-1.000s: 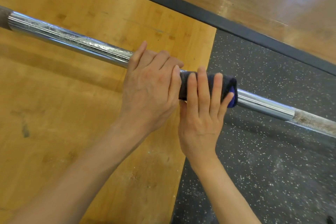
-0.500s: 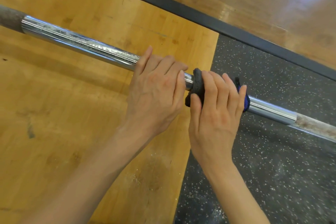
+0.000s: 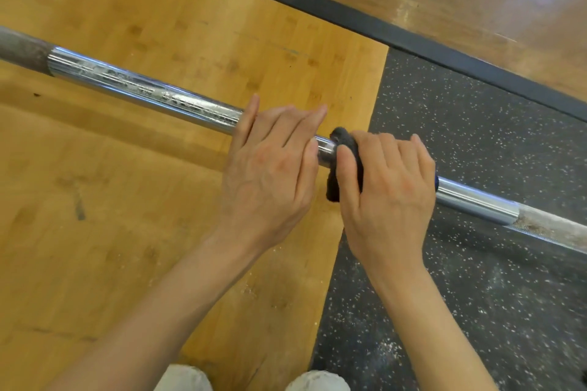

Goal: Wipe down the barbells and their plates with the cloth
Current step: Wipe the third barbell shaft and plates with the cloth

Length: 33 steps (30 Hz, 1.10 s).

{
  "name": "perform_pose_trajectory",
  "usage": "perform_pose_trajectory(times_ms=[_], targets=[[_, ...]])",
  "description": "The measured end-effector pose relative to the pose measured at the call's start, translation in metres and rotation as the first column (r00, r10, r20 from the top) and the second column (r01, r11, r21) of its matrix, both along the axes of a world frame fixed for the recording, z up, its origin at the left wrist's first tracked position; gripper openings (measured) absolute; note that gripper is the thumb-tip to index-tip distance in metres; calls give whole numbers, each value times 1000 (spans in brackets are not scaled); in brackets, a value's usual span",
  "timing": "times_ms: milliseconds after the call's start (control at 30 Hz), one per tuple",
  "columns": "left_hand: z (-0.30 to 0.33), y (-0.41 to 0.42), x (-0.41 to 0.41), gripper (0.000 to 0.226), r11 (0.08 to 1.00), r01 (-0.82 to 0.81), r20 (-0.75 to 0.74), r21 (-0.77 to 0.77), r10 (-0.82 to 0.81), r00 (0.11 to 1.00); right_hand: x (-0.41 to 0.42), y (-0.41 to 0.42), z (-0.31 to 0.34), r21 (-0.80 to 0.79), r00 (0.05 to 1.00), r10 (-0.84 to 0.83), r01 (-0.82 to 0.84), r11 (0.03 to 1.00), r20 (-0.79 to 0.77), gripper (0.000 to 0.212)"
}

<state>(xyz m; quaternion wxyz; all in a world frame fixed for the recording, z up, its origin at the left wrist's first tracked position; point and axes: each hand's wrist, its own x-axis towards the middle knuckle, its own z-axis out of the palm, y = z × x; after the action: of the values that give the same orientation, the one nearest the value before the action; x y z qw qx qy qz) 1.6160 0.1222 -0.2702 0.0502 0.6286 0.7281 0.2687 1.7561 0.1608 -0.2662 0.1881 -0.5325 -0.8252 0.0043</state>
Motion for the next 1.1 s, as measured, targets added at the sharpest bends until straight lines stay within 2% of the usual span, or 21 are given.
perform_pose_trajectory(times_ms=[100, 167, 300, 400, 533, 600, 767, 833, 900, 967, 1100], targets=[[2, -10, -20, 51, 996, -85, 12, -17, 85, 996, 14, -7, 2, -45, 987, -131, 127, 991, -95, 50], [1, -15, -38, 52, 986, -169, 5, -3, 169, 986, 12, -20, -2, -48, 980, -160, 155, 987, -122, 48], [-4, -23, -45, 49, 979, -204, -36, 24, 205, 978, -33, -30, 2, -89, 999, 15, -18, 996, -44, 47], [-7, -28, -41, 48, 977, -209, -30, 41, 211, 977, -29, -32, 9, -154, 990, 134, -138, 978, -35, 46], [-5, -38, -42, 47, 976, -216, -19, 38, 217, 976, 10, -49, 10, -153, 996, -29, 15, 988, -88, 45], [-5, -41, -41, 48, 977, -208, -14, 32, 209, 978, -4, -51, 8, -175, 995, -43, 26, 984, -95, 43], [-4, -51, -41, 48, 981, -194, -24, 30, 195, 981, -45, -48, 13, -198, 979, 197, -202, 959, -46, 44], [-4, -55, -41, 48, 981, -191, -21, 19, 191, 981, -20, -51, 16, -231, 982, 189, -190, 954, -27, 45], [-4, -59, -40, 48, 982, -190, -23, 18, 190, 982, 3, -52, 21, -272, 994, 100, -106, 957, -36, 46], [-5, -61, -40, 48, 982, -188, -24, 20, 189, 982, -4, -49, 23, -309, 997, 75, -78, 948, -20, 52], [-5, -66, -39, 48, 982, -190, -41, 22, 190, 981, -56, -50, 24, -336, 958, 287, -265, 904, 16, 55]])
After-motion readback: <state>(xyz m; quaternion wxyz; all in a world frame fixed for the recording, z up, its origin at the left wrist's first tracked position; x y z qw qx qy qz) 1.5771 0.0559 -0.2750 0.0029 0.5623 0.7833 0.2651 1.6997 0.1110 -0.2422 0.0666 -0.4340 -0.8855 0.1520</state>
